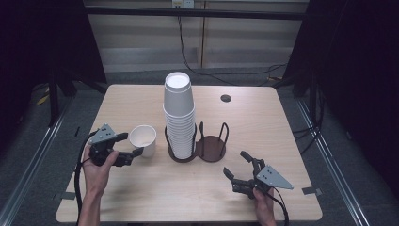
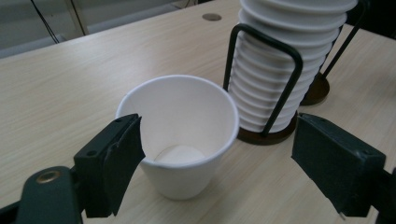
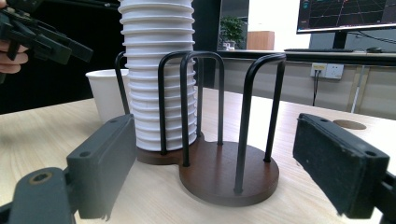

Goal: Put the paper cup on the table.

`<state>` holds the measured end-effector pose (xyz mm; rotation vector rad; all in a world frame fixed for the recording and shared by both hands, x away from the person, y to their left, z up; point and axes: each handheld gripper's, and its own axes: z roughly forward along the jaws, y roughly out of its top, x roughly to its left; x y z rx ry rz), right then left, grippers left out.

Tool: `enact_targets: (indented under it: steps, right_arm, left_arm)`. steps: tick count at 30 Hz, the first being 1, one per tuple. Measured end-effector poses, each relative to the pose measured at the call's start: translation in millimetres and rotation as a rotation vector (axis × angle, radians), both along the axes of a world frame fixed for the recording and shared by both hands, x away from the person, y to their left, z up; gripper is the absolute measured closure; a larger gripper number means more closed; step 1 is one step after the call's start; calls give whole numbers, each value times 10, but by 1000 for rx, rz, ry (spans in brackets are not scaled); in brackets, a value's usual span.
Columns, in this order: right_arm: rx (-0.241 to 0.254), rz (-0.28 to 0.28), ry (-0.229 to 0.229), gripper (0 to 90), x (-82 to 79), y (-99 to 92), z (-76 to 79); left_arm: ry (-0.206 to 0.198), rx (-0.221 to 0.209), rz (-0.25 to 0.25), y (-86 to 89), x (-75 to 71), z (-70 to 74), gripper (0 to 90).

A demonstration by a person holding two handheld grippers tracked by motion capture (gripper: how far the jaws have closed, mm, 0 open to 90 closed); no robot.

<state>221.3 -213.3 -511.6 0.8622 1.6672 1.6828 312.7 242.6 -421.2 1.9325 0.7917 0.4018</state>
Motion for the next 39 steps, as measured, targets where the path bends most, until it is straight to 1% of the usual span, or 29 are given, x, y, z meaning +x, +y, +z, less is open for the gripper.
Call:
enact_targets:
  steps: [2, 3, 4, 5, 6, 7, 9, 11, 12, 13, 14, 16, 17, 19, 20, 21, 23, 26, 27, 28, 29, 30, 31, 32, 33, 34, 36, 38, 39]
  right_arm:
    - [0, 0, 0, 130, 0, 0, 0]
    - [0, 0, 0, 130, 0, 0, 0]
    - [0, 0, 0, 130, 0, 0, 0]
    - [-1, -1, 1, 130, -1, -1, 0]
    - [0, 0, 0, 130, 0, 0, 0]
    - [-1, -1, -1, 130, 0, -1, 0]
    - [0, 0, -2, 129, 0, -1, 0]
    - [0, 0, -2, 129, 0, -1, 0]
    - [-1, -1, -1, 129, -1, -1, 0]
    - [-1, -1, -1, 129, -1, -1, 0]
    - [-1, 0, -2, 129, 0, 0, 0]
    - [-1, 0, -2, 129, 0, 0, -1]
    - [-1, 0, -3, 129, -1, 0, -1]
    - [-1, 0, -5, 129, 0, 0, -1]
    - [-1, 0, -5, 129, 0, 0, -1]
    - [-1, 0, -5, 129, 0, 0, -1]
    - [-1, 0, -5, 129, 0, 0, -1]
    - [-1, 0, -5, 129, 0, 0, -1]
    - [-1, 0, -5, 129, 0, 0, -1]
    - [-1, 0, -5, 128, 0, 0, -1]
    - [-1, 0, -5, 128, 0, 0, -1]
    - [-1, 0, -5, 128, 0, 0, -1]
    - [-1, 0, -5, 129, -1, 0, -1]
    - [-1, 0, -5, 128, 0, 0, -1]
    - [-1, 0, -5, 129, 0, 0, -1]
    - [-1, 0, -5, 129, 0, 0, -1]
    - [-1, 1, -7, 128, -2, -1, -1]
    - [-1, 0, -6, 128, -1, 0, -1]
    - [-1, 0, -6, 128, -1, -1, -1]
  left_arm:
    - [-19, -19, -3, -30, -57, 3, 165]
    - [-36, -34, -4, -52, -94, 0, 167]
    - [-41, -52, -1, -76, -122, -7, 167]
    - [-50, -60, 0, -96, -144, -15, 168]
    - [-67, -52, 1, -112, -164, -23, 168]
    - [-66, -61, -2, -135, -185, -33, 168]
    - [-90, -80, -14, -198, -241, -65, 167]
    - [-98, -90, -15, -250, -290, -93, 167]
    - [-104, -106, -21, -275, -312, -111, 167]
    - [-97, -123, -34, -299, -329, -126, 167]
    - [-106, -129, -40, -317, -340, -137, 166]
    - [-121, -161, -26, -369, -394, -181, 165]
    - [-118, -163, -29, -392, -416, -200, 165]
    - [-135, -168, -20, -436, -477, -245, 163]
    - [-138, -180, -25, -447, -495, -265, 158]
    - [-130, -209, -31, -475, -519, -303, 159]
    - [-126, -227, -34, -530, -550, -365, 158]
    - [-139, -221, -56, -620, -576, -448, 158]
    - [-133, -223, -53, -665, -591, -488, 158]
    - [-136, -219, -65, -683, -589, -511, 158]
    - [-134, -224, -65, -717, -601, -541, 158]
    - [-153, -230, -58, -747, -619, -577, 158]
    - [-158, -236, -65, -759, -630, -602, 158]
    - [-156, -247, -63, -775, -641, -621, 158]
    - [-161, -249, -44, -795, -643, -650, 159]
    - [-151, -261, -42, -813, -636, -671, 158]
    - [-131, -285, -71, -861, -630, -692, 158]
    - [-173, -246, -71, -898, -644, -702, 158]
    - [-190, -258, -59, -927, -655, -731, 158]
